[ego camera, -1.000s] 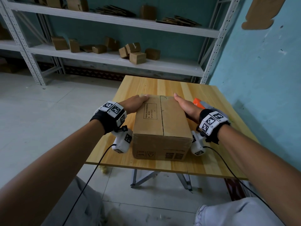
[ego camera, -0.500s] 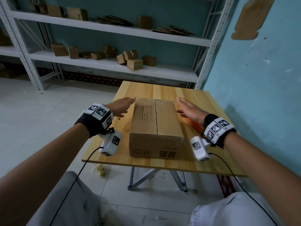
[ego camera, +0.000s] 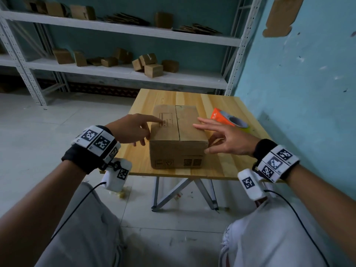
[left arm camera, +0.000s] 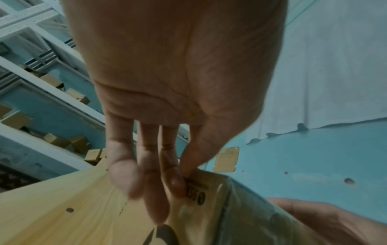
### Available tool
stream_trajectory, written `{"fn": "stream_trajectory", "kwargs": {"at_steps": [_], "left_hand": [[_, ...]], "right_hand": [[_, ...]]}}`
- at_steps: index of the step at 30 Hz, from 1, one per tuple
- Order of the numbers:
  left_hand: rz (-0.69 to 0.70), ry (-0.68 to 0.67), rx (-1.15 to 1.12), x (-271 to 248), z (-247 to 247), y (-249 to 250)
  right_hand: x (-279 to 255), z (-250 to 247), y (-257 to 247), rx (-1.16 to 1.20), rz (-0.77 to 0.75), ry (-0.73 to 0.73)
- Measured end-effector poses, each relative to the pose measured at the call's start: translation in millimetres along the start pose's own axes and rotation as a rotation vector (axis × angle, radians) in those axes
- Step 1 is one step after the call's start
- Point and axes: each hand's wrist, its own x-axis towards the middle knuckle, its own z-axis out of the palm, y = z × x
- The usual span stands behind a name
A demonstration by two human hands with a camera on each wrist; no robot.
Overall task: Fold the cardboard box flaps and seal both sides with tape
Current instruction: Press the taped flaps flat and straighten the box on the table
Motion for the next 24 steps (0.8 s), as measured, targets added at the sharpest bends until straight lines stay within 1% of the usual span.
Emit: {"fn": "stream_trajectory", "kwargs": {"at_steps": [3,6,9,14,19,24], "left_hand": [[0.016,-0.050,0.019,-5.4,3.4,0.4],[0.038,-0.047,0.110,-6.2,5.1,-3.8],[0.053,-0.052,0.084,-3.8,5.8,-7.4],[0.081,0.086,0.178,0.6,10.2,-7.1],[0.083,0.124,0.184,5.7,9.1,-7.8],[0.103,0.183,0.171,11.2,13.4,-8.9]], "right_hand": [[-0.9,2.0,-3.9,-0.051,-0.016,0.034],[-1.5,3.7,-6.1,-0.106,0.005,0.053],[-0.3,6.5,-5.1,-0.109,0.021,0.081],[5.6,10.9,-1.1,-0.132,0.025,0.138],[10.1,13.9,1.8,-0.082,0.029,0.186],[14.5,20.7,2.4,-0.069,0.017,0.288]]}}
